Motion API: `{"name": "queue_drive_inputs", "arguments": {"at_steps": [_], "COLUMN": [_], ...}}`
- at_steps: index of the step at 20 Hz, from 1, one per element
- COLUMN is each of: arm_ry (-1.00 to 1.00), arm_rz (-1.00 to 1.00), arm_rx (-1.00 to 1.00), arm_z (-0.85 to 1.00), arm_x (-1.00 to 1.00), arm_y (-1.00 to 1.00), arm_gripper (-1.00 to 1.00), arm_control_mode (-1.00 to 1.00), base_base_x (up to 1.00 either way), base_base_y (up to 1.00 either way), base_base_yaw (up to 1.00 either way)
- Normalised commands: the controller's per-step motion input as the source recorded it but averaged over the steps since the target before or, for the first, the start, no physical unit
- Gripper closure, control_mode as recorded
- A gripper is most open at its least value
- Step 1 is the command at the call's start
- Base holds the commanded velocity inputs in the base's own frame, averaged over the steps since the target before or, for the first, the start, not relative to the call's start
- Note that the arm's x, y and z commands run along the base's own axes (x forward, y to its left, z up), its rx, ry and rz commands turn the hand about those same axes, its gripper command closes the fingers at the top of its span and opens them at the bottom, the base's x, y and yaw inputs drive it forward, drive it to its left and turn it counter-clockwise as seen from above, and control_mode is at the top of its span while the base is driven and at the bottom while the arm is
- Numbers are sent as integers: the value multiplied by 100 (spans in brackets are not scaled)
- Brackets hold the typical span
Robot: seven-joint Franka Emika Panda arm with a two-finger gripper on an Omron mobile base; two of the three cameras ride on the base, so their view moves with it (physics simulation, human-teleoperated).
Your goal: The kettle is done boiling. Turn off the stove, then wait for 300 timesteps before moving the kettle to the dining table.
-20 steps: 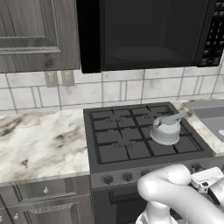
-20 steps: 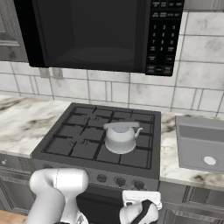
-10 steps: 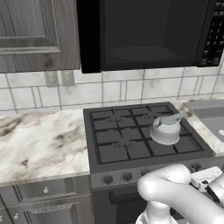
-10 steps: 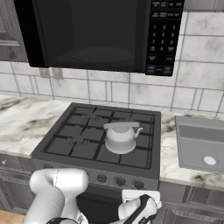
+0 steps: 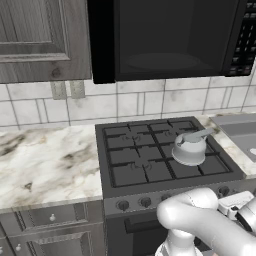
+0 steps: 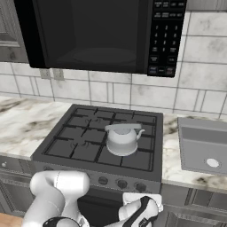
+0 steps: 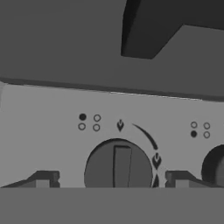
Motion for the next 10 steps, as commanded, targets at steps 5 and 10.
{"name": "queue_drive_inputs", "arguments": {"at_steps": [5,10], "arm_ry": [-1,0], "arm_rz": [0,0], "arm_rx": [0,2], "arm_z": [0,0], "arm_x": [-39,-45], "arm_y": [0,0], "arm_gripper": [-100,-100], "arm_control_mode": [-100,-100], "base_base_x": [0,0], "base_base_y": [0,0], "base_base_yaw": [0,0]}}
